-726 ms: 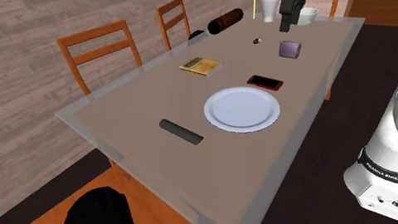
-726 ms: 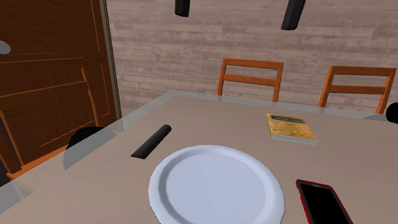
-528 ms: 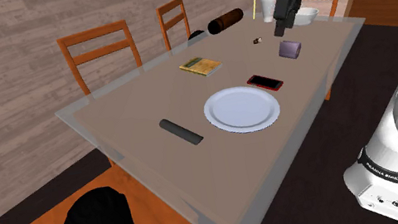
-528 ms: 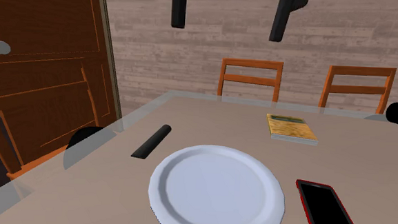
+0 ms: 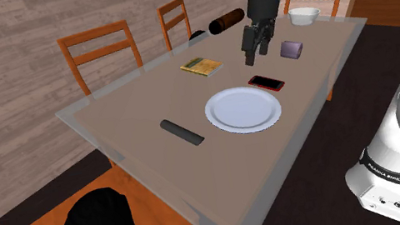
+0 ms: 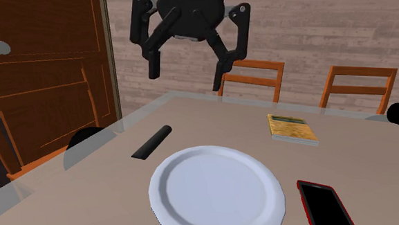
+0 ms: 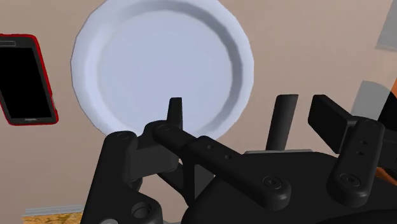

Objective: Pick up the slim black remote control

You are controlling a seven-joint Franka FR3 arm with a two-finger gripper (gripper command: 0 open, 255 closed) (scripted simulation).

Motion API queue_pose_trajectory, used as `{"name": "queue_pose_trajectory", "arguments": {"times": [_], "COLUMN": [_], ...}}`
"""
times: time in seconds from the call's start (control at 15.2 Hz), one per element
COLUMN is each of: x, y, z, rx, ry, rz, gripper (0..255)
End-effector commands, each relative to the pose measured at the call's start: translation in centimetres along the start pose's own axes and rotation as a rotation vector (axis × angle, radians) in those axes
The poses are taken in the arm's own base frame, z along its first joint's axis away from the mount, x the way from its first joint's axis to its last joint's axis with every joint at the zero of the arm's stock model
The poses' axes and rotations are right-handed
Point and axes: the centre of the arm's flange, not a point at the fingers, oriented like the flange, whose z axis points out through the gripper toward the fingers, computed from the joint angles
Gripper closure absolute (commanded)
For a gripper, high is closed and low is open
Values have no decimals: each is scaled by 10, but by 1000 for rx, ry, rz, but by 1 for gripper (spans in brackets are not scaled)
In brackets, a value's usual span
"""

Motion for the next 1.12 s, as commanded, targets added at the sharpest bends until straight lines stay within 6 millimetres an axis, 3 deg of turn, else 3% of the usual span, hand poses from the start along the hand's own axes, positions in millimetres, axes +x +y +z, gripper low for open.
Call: {"name": "queue_pose_trajectory", "arguments": {"times": [0.0, 1.06], "x": [18, 138], "y": [-15, -114], "z": [17, 163], "rx": [0, -8], "ry": [-2, -24], "rz": [10, 86], "gripper": [0, 0]}}
